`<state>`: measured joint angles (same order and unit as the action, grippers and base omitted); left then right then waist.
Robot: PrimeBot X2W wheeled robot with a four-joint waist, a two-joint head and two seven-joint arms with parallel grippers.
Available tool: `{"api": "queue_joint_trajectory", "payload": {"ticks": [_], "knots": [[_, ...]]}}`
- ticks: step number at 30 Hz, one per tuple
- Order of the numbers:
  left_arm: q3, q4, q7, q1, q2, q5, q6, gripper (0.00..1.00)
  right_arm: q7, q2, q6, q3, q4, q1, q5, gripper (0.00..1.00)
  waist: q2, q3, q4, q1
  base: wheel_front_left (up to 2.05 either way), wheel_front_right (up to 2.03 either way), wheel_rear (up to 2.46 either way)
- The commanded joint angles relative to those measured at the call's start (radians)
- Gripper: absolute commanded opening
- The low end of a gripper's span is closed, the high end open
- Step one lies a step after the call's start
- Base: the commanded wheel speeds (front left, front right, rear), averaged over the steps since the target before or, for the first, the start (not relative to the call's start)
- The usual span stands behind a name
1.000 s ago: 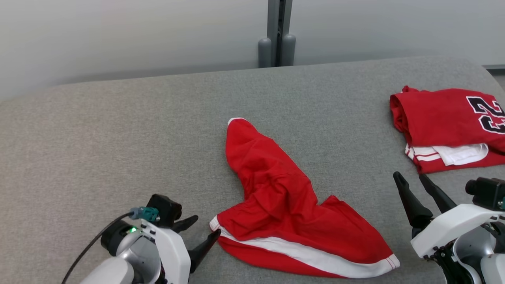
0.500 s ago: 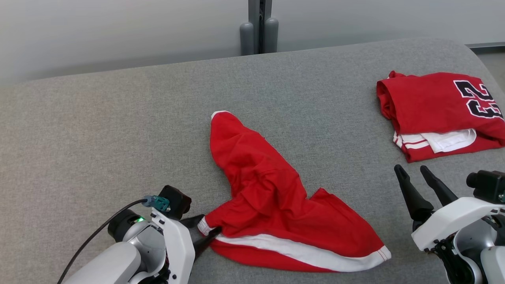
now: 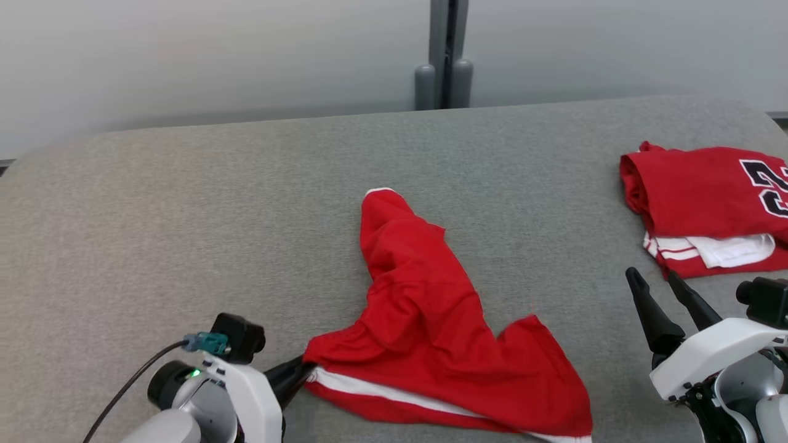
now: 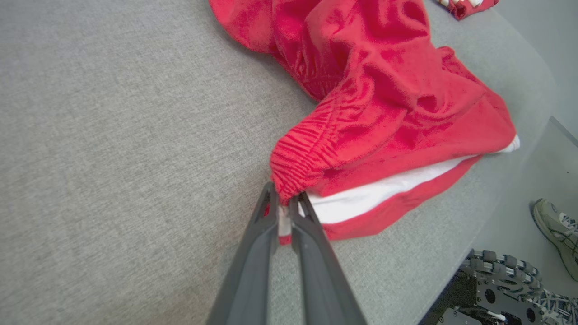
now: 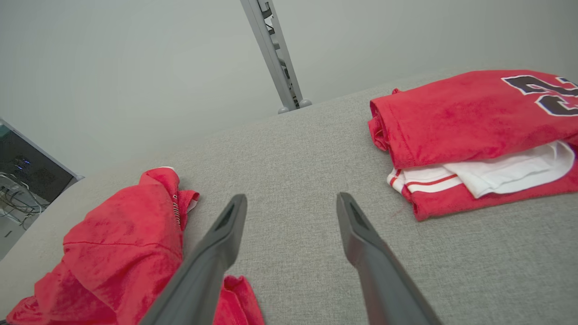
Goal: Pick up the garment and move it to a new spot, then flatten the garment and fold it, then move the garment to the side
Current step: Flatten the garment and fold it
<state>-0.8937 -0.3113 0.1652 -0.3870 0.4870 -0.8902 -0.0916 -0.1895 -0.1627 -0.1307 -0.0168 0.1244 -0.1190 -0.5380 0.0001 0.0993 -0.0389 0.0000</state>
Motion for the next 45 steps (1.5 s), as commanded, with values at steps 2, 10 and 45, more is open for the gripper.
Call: {"api": "queue_joint_trajectory", "payload": {"ticks": [2,10,45], "knots": [[0.011,0.026,-0.010,0.042,0.020,-0.016,0.029,0.00,0.007,-0.004,0.000,0.005,0.004,0.010,0.011,1.00,-0.0001,-0.018,0.033,0.0000,0.00,0.00,0.00],[0.024,0.101,-0.025,0.138,0.040,-0.049,0.096,0.13,0.016,-0.002,0.000,0.010,0.009,0.016,0.021,1.00,-0.0001,-0.026,0.076,0.0000,0.00,0.00,0.00],[0.155,0.205,-0.332,0.231,0.085,0.040,0.303,1.00,-0.095,-0.038,0.000,-0.151,0.170,-0.003,-0.042,1.00,-0.0001,-0.076,0.106,0.0000,0.00,0.00,0.00]]}}
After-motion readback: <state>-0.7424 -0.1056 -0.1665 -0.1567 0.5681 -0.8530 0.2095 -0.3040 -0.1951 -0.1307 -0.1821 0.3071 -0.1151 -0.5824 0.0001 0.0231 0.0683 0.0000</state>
